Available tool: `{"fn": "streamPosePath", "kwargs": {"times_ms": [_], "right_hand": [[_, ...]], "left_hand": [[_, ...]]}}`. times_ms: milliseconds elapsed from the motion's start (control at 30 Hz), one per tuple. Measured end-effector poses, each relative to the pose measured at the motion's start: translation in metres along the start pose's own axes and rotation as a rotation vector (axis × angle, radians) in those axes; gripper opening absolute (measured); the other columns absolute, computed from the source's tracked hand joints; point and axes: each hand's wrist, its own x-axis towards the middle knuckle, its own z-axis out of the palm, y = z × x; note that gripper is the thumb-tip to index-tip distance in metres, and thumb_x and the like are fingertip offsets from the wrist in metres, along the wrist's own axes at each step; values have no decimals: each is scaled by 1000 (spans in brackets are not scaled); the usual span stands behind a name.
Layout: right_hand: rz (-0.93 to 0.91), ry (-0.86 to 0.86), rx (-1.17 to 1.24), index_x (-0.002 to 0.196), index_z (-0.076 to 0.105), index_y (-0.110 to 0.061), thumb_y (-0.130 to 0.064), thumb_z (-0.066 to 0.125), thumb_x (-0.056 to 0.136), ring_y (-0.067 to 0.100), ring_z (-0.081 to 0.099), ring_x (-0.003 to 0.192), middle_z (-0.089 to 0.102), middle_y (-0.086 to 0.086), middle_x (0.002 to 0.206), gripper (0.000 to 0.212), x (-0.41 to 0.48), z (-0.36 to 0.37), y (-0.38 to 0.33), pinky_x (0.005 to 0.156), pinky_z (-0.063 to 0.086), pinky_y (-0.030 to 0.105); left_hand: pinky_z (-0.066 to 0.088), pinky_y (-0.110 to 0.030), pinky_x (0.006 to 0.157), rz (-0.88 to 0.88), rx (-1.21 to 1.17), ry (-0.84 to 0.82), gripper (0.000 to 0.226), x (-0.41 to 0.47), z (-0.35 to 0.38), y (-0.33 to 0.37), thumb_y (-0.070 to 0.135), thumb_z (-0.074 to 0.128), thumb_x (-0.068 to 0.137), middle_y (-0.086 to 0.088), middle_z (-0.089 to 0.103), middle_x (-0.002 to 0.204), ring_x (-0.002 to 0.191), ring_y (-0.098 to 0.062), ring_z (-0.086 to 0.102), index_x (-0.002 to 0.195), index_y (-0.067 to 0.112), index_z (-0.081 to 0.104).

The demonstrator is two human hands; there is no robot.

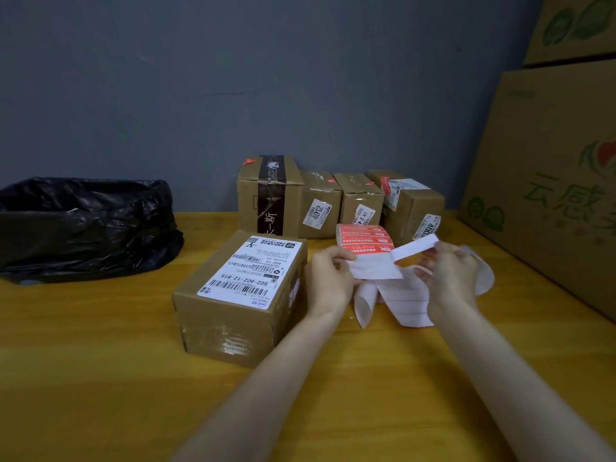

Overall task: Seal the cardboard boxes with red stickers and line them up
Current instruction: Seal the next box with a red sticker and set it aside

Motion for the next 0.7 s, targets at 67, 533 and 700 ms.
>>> {"fn": "streamPosePath", "kwargs": {"times_ms": [67, 533, 700], "right_hand": [[-28, 88, 4, 89, 47, -17, -14, 40, 98, 11, 46, 63, 49, 2, 74, 12, 5, -4, -2, 56, 39, 21], [-1019, -28, -370, 91, 50, -10, -11, 48, 94, 8, 43, 75, 46, 3, 89, 4, -16, -6, 1, 64, 37, 12], [-1298, -159, -473, 88, 53, -3, -10, 47, 92, 7, 40, 76, 44, 2, 87, 9, -19, -2, 10, 60, 38, 23]], "left_hand": [[57, -41, 77, -8, 32, 21, 32, 1, 1, -2, -12, 46, 84, 3, 62, 81, 87, -20, 63, 82, 11, 68], [51, -15, 71, 96, -158, -135, 23, -28, 7, 42, 24, 54, 94, -10, 65, 98, 86, -16, 62, 93, 7, 69], [56, -42, 80, -12, -361, -143, 22, -38, 11, 71, 26, 65, 85, -7, 67, 72, 78, -20, 66, 68, 14, 68]]}}
